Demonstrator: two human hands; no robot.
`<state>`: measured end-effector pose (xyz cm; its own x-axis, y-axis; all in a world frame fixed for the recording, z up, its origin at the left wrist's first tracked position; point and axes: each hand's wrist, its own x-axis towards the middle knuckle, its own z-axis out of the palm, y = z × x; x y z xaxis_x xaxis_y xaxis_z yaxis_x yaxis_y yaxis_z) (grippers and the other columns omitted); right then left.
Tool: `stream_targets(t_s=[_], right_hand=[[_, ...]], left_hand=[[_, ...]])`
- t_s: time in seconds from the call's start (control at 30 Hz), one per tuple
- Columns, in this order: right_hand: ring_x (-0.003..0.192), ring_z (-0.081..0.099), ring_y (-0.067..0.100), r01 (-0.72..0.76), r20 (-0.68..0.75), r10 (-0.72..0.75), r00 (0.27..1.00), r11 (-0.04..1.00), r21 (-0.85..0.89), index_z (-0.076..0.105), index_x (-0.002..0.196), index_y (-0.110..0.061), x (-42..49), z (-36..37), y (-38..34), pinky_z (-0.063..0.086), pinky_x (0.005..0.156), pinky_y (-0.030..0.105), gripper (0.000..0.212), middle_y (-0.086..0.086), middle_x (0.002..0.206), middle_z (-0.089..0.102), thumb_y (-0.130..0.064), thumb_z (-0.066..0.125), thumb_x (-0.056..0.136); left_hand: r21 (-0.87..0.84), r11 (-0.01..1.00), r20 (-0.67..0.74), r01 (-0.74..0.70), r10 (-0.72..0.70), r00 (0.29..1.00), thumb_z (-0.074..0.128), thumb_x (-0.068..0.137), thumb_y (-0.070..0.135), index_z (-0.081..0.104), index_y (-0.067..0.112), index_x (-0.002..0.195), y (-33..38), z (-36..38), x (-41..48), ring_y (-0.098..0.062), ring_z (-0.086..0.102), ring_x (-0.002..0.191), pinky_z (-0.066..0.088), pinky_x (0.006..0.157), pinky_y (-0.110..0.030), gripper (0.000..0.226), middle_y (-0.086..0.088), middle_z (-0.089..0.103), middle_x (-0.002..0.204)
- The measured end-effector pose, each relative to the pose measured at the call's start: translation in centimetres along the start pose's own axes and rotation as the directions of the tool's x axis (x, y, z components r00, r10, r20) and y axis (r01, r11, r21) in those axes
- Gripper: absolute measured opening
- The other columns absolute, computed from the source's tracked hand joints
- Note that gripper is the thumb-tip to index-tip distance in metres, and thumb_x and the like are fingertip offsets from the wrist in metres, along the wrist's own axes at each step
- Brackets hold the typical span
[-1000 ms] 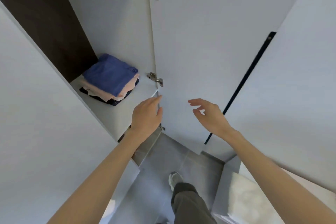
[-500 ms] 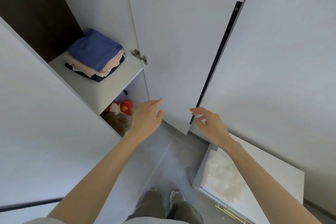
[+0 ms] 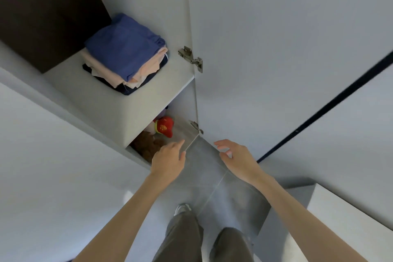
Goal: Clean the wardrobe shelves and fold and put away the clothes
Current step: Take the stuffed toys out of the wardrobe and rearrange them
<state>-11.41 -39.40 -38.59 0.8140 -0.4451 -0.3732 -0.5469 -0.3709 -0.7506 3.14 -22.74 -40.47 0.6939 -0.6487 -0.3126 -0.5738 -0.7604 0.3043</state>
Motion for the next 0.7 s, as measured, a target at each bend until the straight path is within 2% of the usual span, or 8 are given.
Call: stream_targets(t_s=[0.17, 0.27, 0.37, 0.43, 0.5, 0.6, 0.7], right_hand=[[0.092, 0.057, 0.009, -0.011, -0.017, 0.011, 1.0, 0.999, 0.052, 0.059, 0.124, -0.027, 10.8, 6.4, 4.1, 0.04, 0.076, 0.016, 0.034, -0.01, 0.116, 0.061, -0.013, 0.044, 0.097], [0.096, 0.058, 0.012, 0.017, -0.008, -0.017, 1.0, 0.999, 0.049, 0.059, 0.128, -0.023, 17.5, 10.4, 7.6, 0.04, 0.082, 0.018, 0.036, -0.009, 0.12, 0.063, -0.012, 0.044, 0.097], [0.101, 0.059, 0.011, 0.037, 0.008, -0.038, 0.999, 0.998, 0.06, 0.061, 0.124, -0.021, 24.6, 14.8, 11.9, 0.04, 0.078, 0.009, 0.033, -0.006, 0.122, 0.065, -0.011, 0.046, 0.096], [0.107, 0.059, 0.01, 0.054, 0.02, -0.056, 0.998, 0.995, 0.083, 0.063, 0.121, -0.021, 29.1, 17.9, 14.6, 0.039, 0.076, 0.003, 0.032, -0.006, 0.123, 0.064, -0.011, 0.046, 0.096], [0.107, 0.058, 0.011, 0.09, 0.012, -0.091, 0.996, 0.993, 0.077, 0.064, 0.119, -0.019, 33.1, 20.7, 16.8, 0.038, 0.079, 0.004, 0.031, -0.008, 0.119, 0.063, -0.011, 0.046, 0.095], [0.1, 0.056, 0.012, 0.15, 0.019, -0.153, 0.988, 0.983, 0.11, 0.061, 0.123, -0.016, 37.6, 24.3, 18.7, 0.043, 0.088, 0.017, 0.03, -0.002, 0.113, 0.062, -0.01, 0.051, 0.096], [0.098, 0.055, 0.013, 0.186, 0.019, -0.19, 0.982, 0.974, 0.126, 0.059, 0.127, -0.013, 41.1, 27.3, 19.6, 0.044, 0.091, 0.025, 0.031, 0.003, 0.115, 0.063, -0.01, 0.054, 0.096]], left_hand=[[-0.024, 0.996, -0.002, 0.081, -0.081, 0.997, 0.042, 0.1, 0.035, 0.037, 0.026, 0.147, -5.9, 8.1, 8.8, -0.02, 0.047, 0.129, 0.048, 0.096, -0.036, 0.047, 0.003, 0.047, 0.145], [-0.081, 0.983, -0.058, 0.164, -0.169, 0.984, 0.043, 0.1, 0.034, 0.036, 0.026, 0.147, -8.9, 13.7, 14.6, -0.023, 0.045, 0.13, 0.046, 0.097, -0.039, 0.049, 0.0, 0.046, 0.145], [-0.088, 0.957, -0.141, 0.277, -0.287, 0.947, 0.049, 0.095, 0.042, 0.031, 0.028, 0.148, -12.6, 20.0, 20.3, -0.028, 0.046, 0.127, 0.044, 0.095, -0.041, 0.058, -0.003, 0.047, 0.143], [-0.106, 0.922, -0.207, 0.371, -0.386, 0.899, 0.054, 0.089, 0.051, 0.027, 0.03, 0.149, -15.8, 24.4, 23.8, -0.031, 0.039, 0.132, 0.04, 0.099, -0.042, 0.07, -0.007, 0.041, 0.146], [-0.131, 0.881, -0.27, 0.454, -0.473, 0.839, 0.058, 0.084, 0.055, 0.02, 0.032, 0.151, -19.0, 28.5, 26.8, -0.033, 0.023, 0.141, 0.032, 0.105, -0.049, 0.08, -0.01, 0.027, 0.153], [-0.202, 0.814, -0.352, 0.545, -0.58, 0.735, 0.065, 0.08, 0.054, 0.013, 0.034, 0.152, -22.5, 33.1, 30.2, -0.037, 0.003, 0.146, 0.02, 0.109, -0.063, 0.092, -0.013, 0.006, 0.159], [-0.339, 0.74, -0.362, 0.581, -0.673, 0.645, 0.071, 0.078, 0.048, 0.01, 0.037, 0.152, -25.0, 36.1, 32.4, -0.045, -0.004, 0.144, 0.014, 0.11, -0.066, 0.097, -0.014, -0.005, 0.16]])
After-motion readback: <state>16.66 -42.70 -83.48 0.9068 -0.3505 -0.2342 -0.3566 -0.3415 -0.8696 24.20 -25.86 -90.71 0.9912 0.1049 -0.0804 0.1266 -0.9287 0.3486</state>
